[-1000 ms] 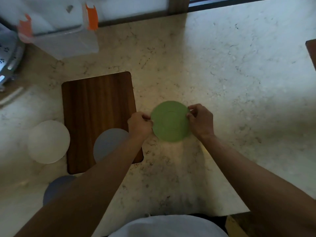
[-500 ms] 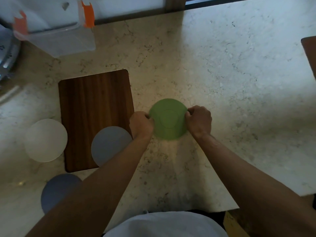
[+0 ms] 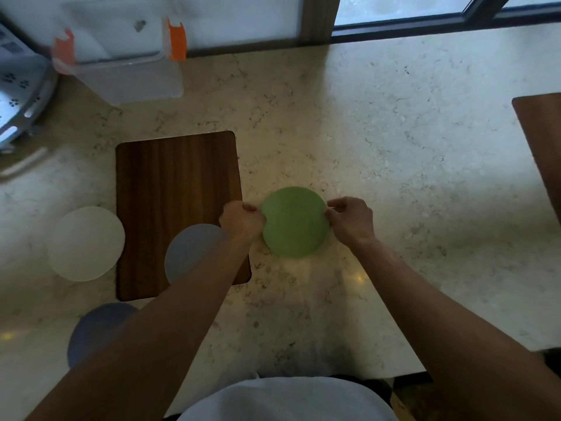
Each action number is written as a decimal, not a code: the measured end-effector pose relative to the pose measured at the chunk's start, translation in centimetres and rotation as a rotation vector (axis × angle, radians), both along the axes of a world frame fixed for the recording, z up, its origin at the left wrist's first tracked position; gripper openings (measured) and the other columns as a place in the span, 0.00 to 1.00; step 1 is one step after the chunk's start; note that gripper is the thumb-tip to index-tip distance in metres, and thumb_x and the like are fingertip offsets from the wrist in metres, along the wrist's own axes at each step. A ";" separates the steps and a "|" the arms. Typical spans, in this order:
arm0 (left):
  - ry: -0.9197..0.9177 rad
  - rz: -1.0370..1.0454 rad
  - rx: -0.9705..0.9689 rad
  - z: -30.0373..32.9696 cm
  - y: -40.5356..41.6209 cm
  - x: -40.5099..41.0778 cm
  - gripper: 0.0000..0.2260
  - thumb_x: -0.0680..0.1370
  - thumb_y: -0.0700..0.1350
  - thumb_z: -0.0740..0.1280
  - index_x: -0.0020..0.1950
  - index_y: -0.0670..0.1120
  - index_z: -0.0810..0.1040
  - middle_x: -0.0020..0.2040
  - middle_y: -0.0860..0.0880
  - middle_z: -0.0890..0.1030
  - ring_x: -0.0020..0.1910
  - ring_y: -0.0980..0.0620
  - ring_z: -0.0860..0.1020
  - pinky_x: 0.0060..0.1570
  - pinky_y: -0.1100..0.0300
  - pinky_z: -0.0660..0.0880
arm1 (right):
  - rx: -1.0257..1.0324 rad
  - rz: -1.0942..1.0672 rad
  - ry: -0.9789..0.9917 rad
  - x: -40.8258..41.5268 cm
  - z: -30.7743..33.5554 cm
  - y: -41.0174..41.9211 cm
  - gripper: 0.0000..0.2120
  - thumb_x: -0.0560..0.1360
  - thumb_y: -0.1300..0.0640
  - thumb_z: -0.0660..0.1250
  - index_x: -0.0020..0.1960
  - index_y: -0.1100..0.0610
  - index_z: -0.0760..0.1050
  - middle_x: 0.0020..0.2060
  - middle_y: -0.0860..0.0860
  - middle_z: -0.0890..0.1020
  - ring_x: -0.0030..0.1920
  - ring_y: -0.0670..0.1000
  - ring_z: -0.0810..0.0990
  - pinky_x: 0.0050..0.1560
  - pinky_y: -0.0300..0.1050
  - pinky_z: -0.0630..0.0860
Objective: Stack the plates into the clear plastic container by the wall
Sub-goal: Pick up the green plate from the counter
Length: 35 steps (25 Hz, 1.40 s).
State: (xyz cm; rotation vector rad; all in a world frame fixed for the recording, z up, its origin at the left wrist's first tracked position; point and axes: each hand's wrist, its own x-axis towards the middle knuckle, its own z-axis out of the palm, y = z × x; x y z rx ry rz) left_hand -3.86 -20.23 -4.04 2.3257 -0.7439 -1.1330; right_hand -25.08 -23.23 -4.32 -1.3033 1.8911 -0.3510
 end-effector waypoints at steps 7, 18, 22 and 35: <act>0.085 0.112 -0.063 1.6 5.2 6.6 0.13 0.69 0.37 0.75 0.32 0.53 0.80 0.36 0.50 0.83 0.41 0.47 0.83 0.44 0.50 0.83 | 0.008 0.100 -0.075 6.0 1.3 2.2 0.07 0.73 0.58 0.71 0.50 0.55 0.85 0.45 0.50 0.87 0.44 0.49 0.85 0.58 0.52 0.81; 0.101 0.308 -0.023 0.2 13.2 16.2 0.05 0.65 0.39 0.73 0.39 0.47 0.82 0.46 0.41 0.83 0.47 0.39 0.82 0.50 0.42 0.81 | 0.070 0.319 -0.076 17.1 -0.5 5.9 0.09 0.71 0.58 0.73 0.51 0.57 0.84 0.47 0.54 0.86 0.48 0.54 0.85 0.58 0.54 0.80; 0.067 0.280 -0.036 -0.5 13.5 16.2 0.05 0.68 0.37 0.73 0.42 0.45 0.84 0.46 0.42 0.84 0.46 0.41 0.82 0.49 0.44 0.82 | 0.069 0.321 -0.041 17.6 -0.6 6.6 0.10 0.71 0.58 0.72 0.52 0.57 0.84 0.47 0.53 0.87 0.46 0.53 0.85 0.56 0.54 0.81; -0.265 0.066 -0.041 -1.5 13.6 14.5 0.10 0.73 0.37 0.64 0.35 0.40 0.82 0.33 0.42 0.82 0.31 0.47 0.76 0.32 0.53 0.73 | -0.004 0.305 0.110 18.6 0.2 7.7 0.08 0.74 0.57 0.68 0.47 0.54 0.86 0.40 0.53 0.87 0.37 0.52 0.83 0.42 0.42 0.79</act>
